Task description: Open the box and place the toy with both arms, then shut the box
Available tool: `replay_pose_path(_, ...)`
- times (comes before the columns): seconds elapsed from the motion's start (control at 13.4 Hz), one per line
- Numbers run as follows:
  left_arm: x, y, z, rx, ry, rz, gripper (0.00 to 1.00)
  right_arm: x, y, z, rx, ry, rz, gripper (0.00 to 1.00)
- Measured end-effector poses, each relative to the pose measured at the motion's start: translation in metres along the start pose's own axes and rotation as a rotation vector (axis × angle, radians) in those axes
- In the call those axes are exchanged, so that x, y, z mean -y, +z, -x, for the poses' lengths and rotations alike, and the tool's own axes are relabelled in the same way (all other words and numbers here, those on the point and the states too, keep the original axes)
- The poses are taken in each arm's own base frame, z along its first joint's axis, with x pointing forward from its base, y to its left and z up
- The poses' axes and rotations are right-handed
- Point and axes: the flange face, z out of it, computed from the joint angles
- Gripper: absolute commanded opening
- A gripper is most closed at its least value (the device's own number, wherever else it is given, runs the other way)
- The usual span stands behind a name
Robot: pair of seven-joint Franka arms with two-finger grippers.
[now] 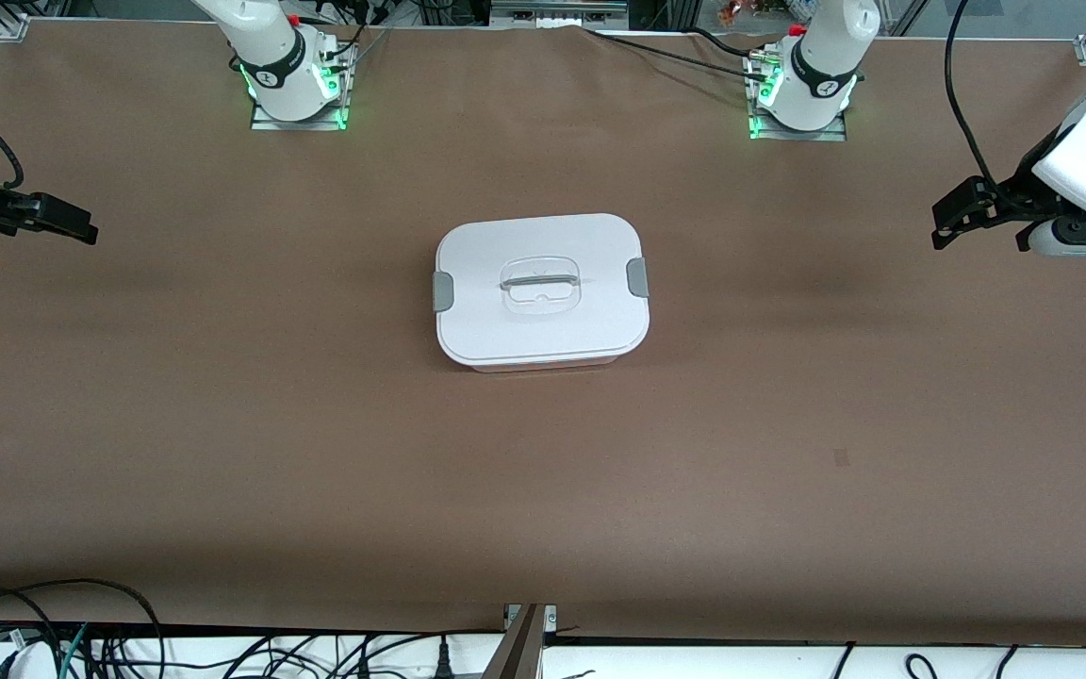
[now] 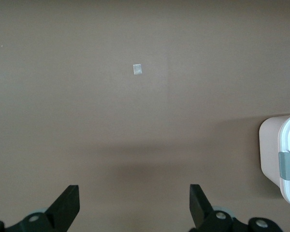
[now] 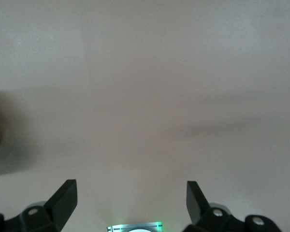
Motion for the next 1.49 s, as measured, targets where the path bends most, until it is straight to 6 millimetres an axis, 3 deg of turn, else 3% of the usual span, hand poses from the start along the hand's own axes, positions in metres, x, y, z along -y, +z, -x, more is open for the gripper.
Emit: replay_pose_path(1.49, 0.0, 0.011, 0.005, 0.063, 0.0, -0.004, 1.0, 0.0, 0.0, 0.0, -0.003, 0.0, -0.001, 1.0)
